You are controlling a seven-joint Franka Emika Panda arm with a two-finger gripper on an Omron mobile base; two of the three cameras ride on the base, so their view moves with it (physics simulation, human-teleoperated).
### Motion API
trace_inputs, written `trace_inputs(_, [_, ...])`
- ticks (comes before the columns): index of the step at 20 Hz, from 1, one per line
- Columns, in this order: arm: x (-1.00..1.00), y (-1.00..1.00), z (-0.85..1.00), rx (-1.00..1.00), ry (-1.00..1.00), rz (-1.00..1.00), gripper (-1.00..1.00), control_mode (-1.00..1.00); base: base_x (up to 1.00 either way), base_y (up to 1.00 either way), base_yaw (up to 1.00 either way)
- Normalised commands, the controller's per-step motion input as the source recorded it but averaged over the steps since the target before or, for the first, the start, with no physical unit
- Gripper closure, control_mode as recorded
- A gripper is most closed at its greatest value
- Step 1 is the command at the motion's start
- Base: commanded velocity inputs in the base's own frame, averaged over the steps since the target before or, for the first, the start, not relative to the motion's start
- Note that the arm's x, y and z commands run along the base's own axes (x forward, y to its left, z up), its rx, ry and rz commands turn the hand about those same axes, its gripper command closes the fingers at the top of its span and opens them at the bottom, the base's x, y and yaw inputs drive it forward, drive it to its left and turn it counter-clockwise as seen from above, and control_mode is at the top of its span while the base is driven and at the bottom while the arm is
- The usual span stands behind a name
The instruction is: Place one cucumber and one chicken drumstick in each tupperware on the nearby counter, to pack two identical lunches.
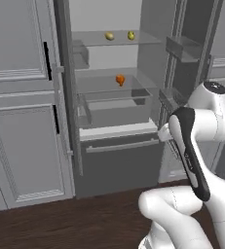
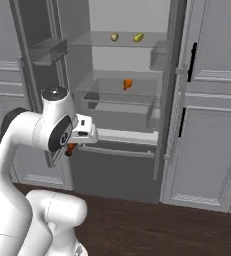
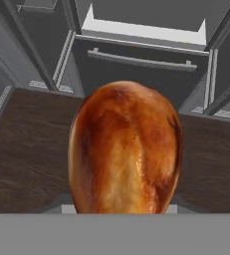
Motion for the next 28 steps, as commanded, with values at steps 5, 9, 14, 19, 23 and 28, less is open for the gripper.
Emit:
trace_inputs(5, [0.0, 0.0, 0.0, 0.0, 0.0, 0.0, 1.0, 1.0, 0.0, -0.14, -0.82])
trace_inputs(9, [0.0, 0.0, 0.0, 0.0, 0.0, 0.0, 1.0, 1.0, 0.0, -0.18, -0.82])
trace_inputs(14, [0.0, 0.0, 0.0, 0.0, 0.0, 0.0, 1.0, 1.0, 0.12, -0.31, -0.83])
trace_inputs(19, [0.0, 0.0, 0.0, 0.0, 0.0, 0.0, 1.0, 1.0, 0.62, -0.44, -0.64])
trace_inputs(23, [0.0, 0.0, 0.0, 0.0, 0.0, 0.0, 1.0, 1.0, 1.0, -0.43, -0.27])
trace_inputs(28, [0.0, 0.0, 0.0, 0.0, 0.0, 0.0, 1.0, 1.0, 0.92, -0.97, -0.25])
